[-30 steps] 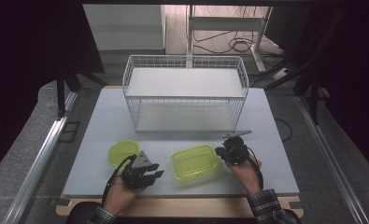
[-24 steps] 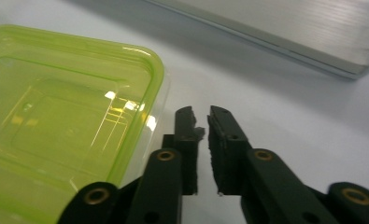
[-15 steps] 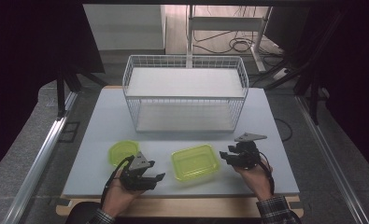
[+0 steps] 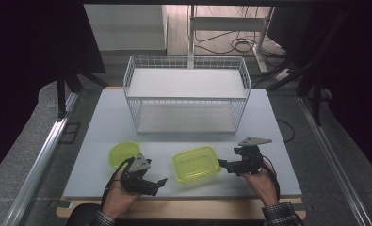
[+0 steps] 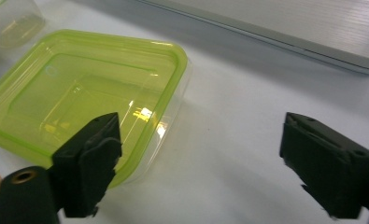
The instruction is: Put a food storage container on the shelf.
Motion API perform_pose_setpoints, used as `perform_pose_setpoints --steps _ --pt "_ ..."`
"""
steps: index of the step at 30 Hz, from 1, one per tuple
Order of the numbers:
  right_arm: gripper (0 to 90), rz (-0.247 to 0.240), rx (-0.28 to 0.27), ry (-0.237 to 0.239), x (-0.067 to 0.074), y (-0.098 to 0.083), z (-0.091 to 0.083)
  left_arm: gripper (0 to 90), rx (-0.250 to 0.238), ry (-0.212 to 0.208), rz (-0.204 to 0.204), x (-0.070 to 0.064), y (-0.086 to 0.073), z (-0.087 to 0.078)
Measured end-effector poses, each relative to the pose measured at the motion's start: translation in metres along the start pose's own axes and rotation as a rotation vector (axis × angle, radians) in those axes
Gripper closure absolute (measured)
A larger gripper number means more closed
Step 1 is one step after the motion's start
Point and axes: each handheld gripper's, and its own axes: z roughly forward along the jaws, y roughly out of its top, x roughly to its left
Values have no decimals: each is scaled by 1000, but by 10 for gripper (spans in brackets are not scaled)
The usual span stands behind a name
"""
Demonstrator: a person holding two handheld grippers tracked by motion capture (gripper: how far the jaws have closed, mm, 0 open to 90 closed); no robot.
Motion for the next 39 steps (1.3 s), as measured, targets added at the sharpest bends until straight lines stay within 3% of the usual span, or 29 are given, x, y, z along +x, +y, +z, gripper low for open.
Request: perform_pose_setpoints --steps 4,11,18,29,34,39 --pt "60 29 3 -1 -1 0 3 84 19 6 31 -3 -1 4" --pt "58 40 22 11 1 1 8 76 37 15 67 -5 -2 8" --pt "68 107 43 84 -1 8 15 77 48 21 83 -6 -3 10" --pt "345 171 90 152 -8 18 28 83 58 19 91 -7 -3 11" --pt "459 225 121 201 -11 19 36 85 62 21 95 -7 -3 11" --pt "617 321 139 263 -19 19 41 88 61 21 97 -7 -2 10"
